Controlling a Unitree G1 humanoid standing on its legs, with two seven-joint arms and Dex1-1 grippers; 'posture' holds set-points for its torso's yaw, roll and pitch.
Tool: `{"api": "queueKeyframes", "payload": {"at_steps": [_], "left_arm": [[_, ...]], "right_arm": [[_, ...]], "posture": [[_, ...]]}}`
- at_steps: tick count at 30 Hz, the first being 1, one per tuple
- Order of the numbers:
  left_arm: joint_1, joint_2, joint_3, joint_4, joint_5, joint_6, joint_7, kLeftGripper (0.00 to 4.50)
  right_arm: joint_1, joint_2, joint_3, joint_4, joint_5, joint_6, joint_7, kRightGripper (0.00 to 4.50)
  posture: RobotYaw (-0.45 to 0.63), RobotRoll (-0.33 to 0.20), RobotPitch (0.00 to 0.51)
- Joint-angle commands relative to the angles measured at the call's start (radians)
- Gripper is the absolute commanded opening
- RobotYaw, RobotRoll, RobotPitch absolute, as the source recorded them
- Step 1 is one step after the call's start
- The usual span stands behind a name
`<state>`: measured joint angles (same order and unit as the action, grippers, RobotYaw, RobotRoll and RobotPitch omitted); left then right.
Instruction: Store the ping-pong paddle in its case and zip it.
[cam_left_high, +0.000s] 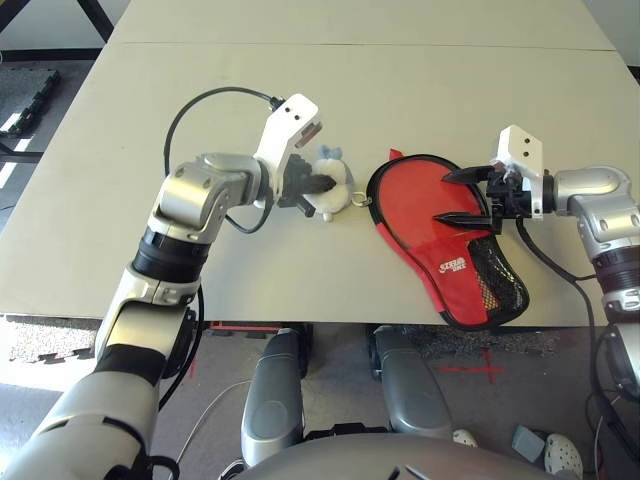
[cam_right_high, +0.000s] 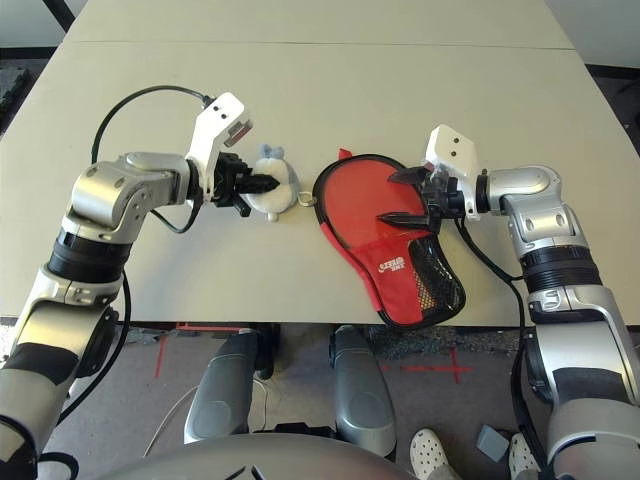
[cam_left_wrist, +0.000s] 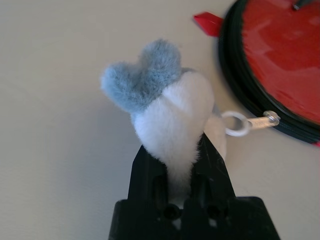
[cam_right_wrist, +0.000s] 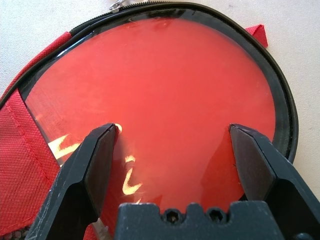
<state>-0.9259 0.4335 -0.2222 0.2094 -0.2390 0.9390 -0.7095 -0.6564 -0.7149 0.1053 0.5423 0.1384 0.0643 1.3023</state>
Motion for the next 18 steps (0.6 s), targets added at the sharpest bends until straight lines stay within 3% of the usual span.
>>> {"api": "queueKeyframes", "payload": {"at_steps": [1,9,18], "left_arm": [[-0.075,-0.042,-0.010,0.169,0.061,-0.128,0.026,0.24],[-0.270,-0.169,0.025,0.609,0.162,-0.465,0.127,0.23],[-0.480,-0.331,0.127,0.997,0.193,-0.779,0.353,0.23]], "right_arm": [[0.069,0.005,0.072,0.033,-0.079,0.024,-0.018,4.50],[0.099,-0.002,0.074,-0.015,-0.078,0.042,-0.029,4.50],[0.147,-0.014,0.079,-0.074,-0.077,0.064,-0.044,4.50]], "posture": [[-0.03,0.000,0.283],[-0.06,0.000,0.285],[-0.11,0.000,0.291]]}}
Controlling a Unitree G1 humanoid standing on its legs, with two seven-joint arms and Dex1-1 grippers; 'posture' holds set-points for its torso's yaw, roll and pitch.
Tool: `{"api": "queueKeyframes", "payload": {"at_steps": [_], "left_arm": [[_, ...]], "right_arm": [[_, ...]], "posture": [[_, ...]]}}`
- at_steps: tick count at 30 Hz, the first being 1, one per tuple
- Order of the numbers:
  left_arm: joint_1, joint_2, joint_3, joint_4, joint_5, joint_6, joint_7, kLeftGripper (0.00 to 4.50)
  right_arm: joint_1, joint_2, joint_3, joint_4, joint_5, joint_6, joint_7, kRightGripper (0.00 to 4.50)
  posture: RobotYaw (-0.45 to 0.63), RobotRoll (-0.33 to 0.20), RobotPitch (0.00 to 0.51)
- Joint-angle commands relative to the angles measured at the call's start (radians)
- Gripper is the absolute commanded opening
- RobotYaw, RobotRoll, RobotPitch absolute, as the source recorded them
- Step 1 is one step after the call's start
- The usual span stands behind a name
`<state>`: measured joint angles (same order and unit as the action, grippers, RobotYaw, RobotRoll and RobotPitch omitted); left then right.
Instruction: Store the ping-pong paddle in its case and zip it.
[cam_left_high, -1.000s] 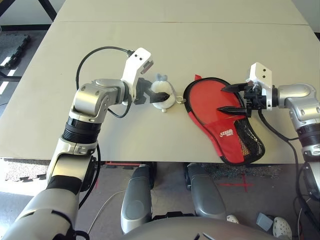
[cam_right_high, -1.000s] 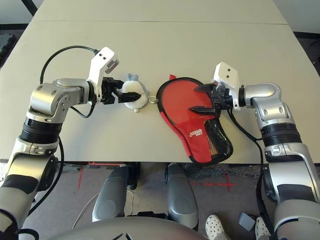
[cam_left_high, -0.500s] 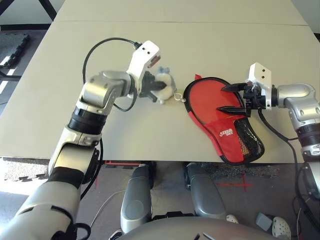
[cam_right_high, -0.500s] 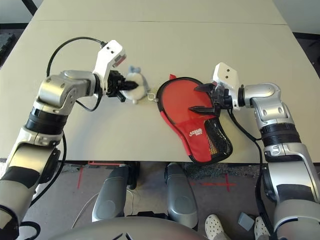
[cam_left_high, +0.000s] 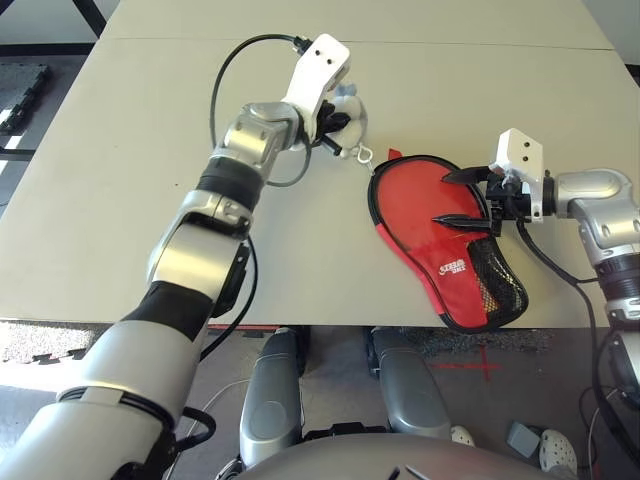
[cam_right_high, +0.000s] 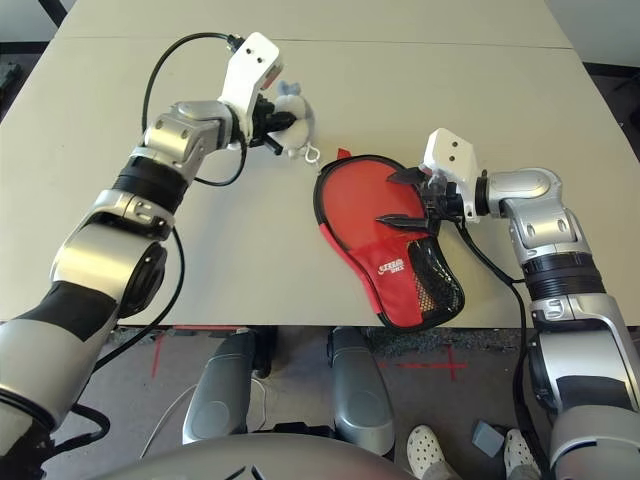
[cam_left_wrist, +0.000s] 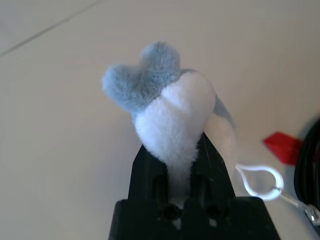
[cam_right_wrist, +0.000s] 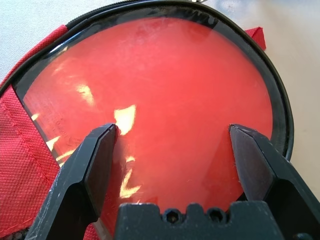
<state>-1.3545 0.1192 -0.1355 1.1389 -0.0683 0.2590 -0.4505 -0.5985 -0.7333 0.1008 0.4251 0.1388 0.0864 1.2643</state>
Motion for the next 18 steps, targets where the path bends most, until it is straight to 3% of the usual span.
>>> {"api": "queueKeyframes", "payload": {"at_steps": [1,7,18], "left_arm": [[-0.064,-0.026,0.049,0.087,0.026,-0.117,0.110,0.23],[-0.160,-0.115,0.138,0.161,0.015,-0.213,0.261,0.23],[-0.205,-0.265,0.197,0.183,0.029,-0.269,0.293,0.23]], "right_arm": [[0.092,0.004,0.084,0.039,-0.077,0.044,-0.007,4.50],[0.118,-0.002,0.085,0.003,-0.074,0.061,-0.019,4.50],[0.143,-0.012,0.081,-0.036,-0.067,0.083,-0.035,4.50]], "posture": [[-0.11,0.000,0.291],[-0.14,0.000,0.283],[-0.17,0.000,0.277]]}}
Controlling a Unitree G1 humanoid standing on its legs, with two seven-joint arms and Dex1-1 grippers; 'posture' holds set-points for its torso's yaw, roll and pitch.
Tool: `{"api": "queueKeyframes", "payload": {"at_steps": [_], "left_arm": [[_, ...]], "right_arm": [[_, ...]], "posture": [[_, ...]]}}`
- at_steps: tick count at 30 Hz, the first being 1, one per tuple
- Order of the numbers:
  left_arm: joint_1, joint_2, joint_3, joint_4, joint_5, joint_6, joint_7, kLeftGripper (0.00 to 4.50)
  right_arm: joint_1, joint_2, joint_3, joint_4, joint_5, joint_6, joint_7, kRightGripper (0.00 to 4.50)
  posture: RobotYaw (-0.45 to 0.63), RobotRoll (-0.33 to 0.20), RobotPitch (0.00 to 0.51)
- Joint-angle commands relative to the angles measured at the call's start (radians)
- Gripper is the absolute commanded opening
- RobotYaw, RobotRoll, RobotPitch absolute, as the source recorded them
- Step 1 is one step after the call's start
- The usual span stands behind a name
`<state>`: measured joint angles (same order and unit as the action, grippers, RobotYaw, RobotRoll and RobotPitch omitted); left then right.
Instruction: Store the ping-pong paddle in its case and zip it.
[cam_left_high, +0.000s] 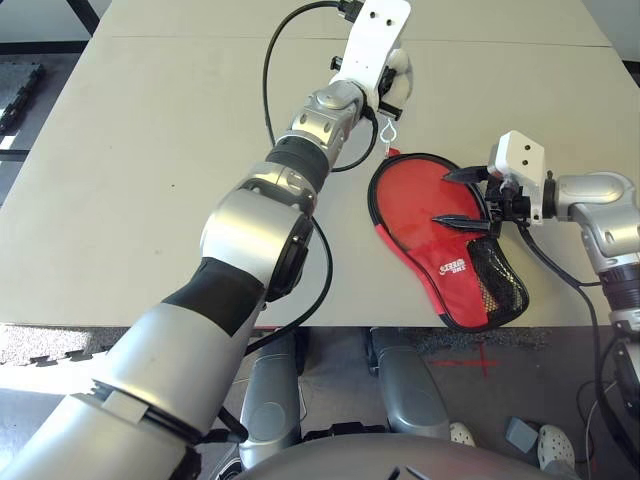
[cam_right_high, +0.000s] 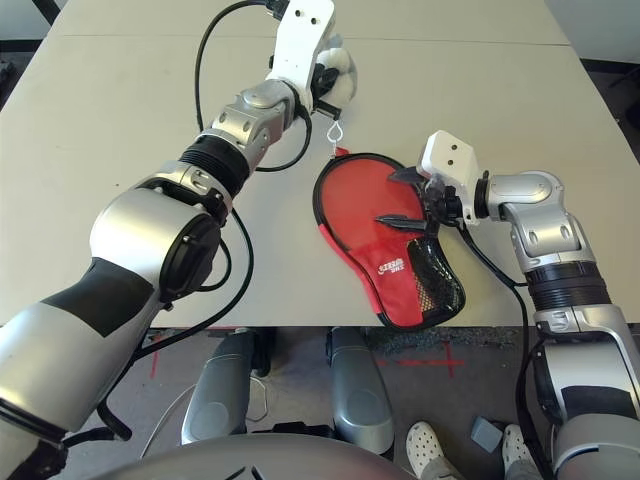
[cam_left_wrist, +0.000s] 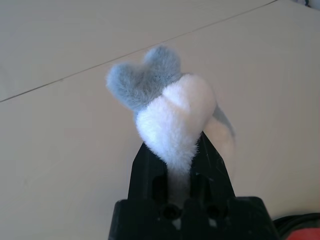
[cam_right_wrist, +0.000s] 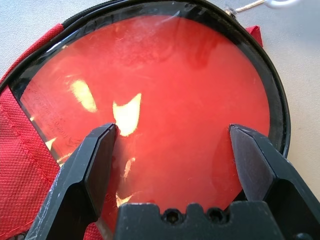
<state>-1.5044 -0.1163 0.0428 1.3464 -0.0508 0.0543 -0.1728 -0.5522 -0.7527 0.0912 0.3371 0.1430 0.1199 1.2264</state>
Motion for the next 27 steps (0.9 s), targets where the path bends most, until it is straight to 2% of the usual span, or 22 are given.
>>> {"api": "queueKeyframes", "payload": {"at_steps": [1,9,17,22,27], "left_arm": [[-0.058,-0.047,0.020,-0.025,0.012,-0.070,0.012,0.23],[-0.063,-0.180,0.021,-0.030,0.012,-0.081,-0.016,0.23],[-0.029,-0.284,-0.027,-0.035,0.023,-0.055,-0.116,0.23],[-0.007,-0.314,-0.036,-0.043,0.007,-0.037,-0.169,1.97],[0.007,-0.319,-0.044,-0.057,-0.001,-0.028,-0.237,3.98]], "right_arm": [[0.099,0.008,0.091,0.048,-0.071,0.053,0.001,4.50],[0.115,0.016,0.091,0.024,-0.073,0.069,-0.011,4.50],[0.132,0.016,0.085,0.004,-0.070,0.076,-0.024,4.50],[0.145,0.017,0.081,-0.006,-0.070,0.078,-0.036,4.50],[0.142,0.021,0.081,0.000,-0.072,0.078,-0.045,4.50]], "posture": [[-0.17,0.000,0.277],[-0.19,0.000,0.274],[-0.21,0.000,0.271],[-0.21,0.000,0.270],[-0.21,0.000,0.270]]}}
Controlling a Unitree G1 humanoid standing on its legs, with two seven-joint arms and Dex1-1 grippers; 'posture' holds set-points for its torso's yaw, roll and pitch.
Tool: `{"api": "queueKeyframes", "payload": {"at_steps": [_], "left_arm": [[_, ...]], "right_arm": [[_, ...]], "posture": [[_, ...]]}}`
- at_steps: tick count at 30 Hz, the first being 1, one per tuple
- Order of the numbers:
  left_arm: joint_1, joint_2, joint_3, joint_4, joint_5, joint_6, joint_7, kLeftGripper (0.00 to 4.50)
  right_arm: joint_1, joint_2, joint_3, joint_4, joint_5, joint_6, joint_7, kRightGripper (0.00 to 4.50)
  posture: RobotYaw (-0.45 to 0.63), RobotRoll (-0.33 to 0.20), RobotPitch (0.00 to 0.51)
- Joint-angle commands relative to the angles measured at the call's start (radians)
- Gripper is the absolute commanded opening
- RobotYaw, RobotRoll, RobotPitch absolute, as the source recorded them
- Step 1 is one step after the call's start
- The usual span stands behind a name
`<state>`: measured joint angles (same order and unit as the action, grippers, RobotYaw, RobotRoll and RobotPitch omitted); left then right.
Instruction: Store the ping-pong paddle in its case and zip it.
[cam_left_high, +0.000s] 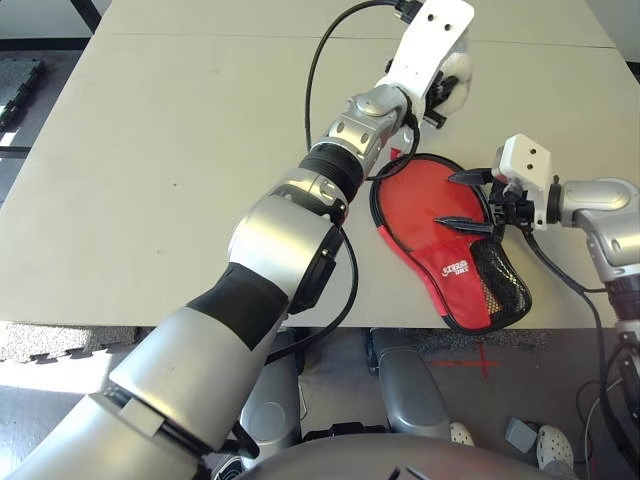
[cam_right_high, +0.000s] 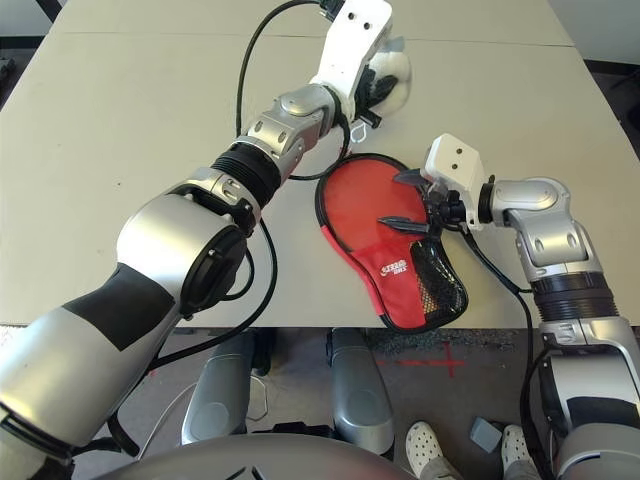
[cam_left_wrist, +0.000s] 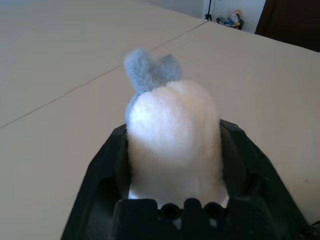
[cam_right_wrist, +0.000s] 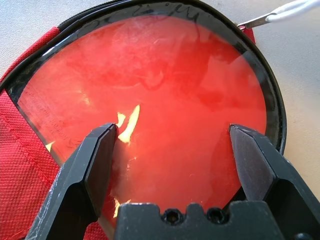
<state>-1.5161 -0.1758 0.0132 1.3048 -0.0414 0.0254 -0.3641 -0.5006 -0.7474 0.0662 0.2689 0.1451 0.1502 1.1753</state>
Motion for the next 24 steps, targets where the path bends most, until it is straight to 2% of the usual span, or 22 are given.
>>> {"api": "queueKeyframes", "payload": {"at_steps": [1,2,8,12,15,18,20,24], "left_arm": [[0.020,-0.258,-0.013,-0.019,-0.016,0.004,-0.061,4.32],[0.019,-0.256,-0.010,-0.021,-0.022,0.012,-0.076,4.47],[0.010,-0.210,-0.004,-0.031,-0.045,0.030,-0.129,4.47],[0.007,-0.127,-0.002,-0.048,-0.048,0.040,-0.178,4.47],[0.027,-0.022,-0.018,-0.078,-0.027,0.055,-0.248,4.47],[0.101,0.105,-0.081,-0.168,0.014,0.079,-0.398,4.47],[0.157,0.156,-0.108,-0.250,0.020,0.113,-0.467,4.47],[0.361,0.299,-0.192,-0.558,0.036,0.220,-0.583,4.47]], "right_arm": [[0.089,0.017,0.106,0.071,-0.074,0.048,0.004,4.50],[0.087,0.018,0.106,0.074,-0.075,0.047,0.003,4.50],[0.073,0.027,0.110,0.101,-0.083,0.033,-0.003,4.50],[0.066,0.032,0.111,0.115,-0.086,0.026,-0.003,4.50],[0.065,0.033,0.104,0.117,-0.081,0.026,-0.007,4.50],[0.066,0.032,0.096,0.121,-0.077,0.028,-0.010,4.50],[0.066,0.032,0.094,0.124,-0.077,0.027,-0.011,4.50],[0.065,0.032,0.091,0.134,-0.075,0.024,-0.011,4.50]], "posture": [[-0.21,0.000,0.270],[-0.21,0.000,0.271],[-0.19,0.000,0.271],[-0.18,0.000,0.271],[-0.17,0.000,0.271],[-0.15,0.000,0.268],[-0.14,0.000,0.267],[-0.13,0.000,0.268]]}}
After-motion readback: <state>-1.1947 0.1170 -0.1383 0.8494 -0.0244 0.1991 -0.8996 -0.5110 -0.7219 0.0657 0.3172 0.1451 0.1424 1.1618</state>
